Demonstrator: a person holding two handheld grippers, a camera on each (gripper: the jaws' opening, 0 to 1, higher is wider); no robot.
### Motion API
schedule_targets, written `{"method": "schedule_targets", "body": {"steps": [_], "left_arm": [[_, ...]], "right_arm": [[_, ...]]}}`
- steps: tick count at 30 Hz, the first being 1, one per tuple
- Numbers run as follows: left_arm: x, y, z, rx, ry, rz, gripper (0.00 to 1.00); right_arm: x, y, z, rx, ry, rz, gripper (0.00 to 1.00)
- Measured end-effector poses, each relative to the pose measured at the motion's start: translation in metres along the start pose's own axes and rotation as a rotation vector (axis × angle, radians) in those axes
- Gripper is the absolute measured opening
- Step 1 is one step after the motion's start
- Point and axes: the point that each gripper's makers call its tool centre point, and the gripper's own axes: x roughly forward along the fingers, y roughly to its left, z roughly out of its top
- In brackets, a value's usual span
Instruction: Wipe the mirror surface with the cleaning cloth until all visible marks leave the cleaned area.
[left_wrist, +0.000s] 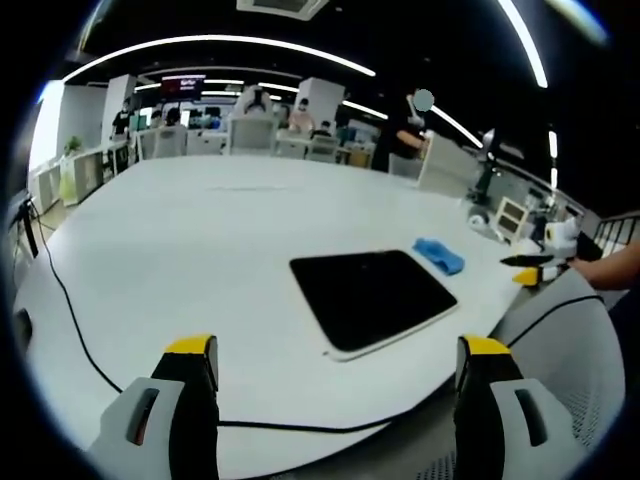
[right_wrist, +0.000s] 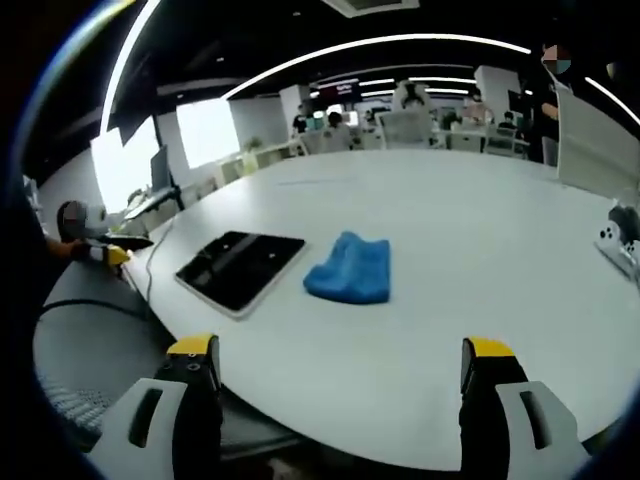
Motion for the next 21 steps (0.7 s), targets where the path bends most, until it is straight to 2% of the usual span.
{"method": "schedule_targets", "body": {"steps": [4,7,15,18,21], "left_arm": [[0.0,0.001,0.0,-0.003,-0.003,0.007,0.99],[0.0,0.001,0.001,0.003,-0.005,0.003,0.99],[0.001,0.0,0.001,0.016,0.0,-0.005,0.99],[0.001,0.0,0.001,0.014,-0.004,-0.006,0.99],[0.001,0.0,0.0,0.019,0.002,-0.008,0.99]], "right_arm": [[0.0,0.002,-0.001,-0.014,0.007,0.008,1.0],[0.001,-0.004,-0.002,-0.053,0.019,-0.01,1.0],[0.004,-0.009,-0.001,-0.041,0.011,-0.023,1.0],[0.005,-0.006,-0.003,-0.027,0.027,-0.019,1.0],[0.006,-0.002,0.0,-0.047,0.012,-0.008,1.0]]}}
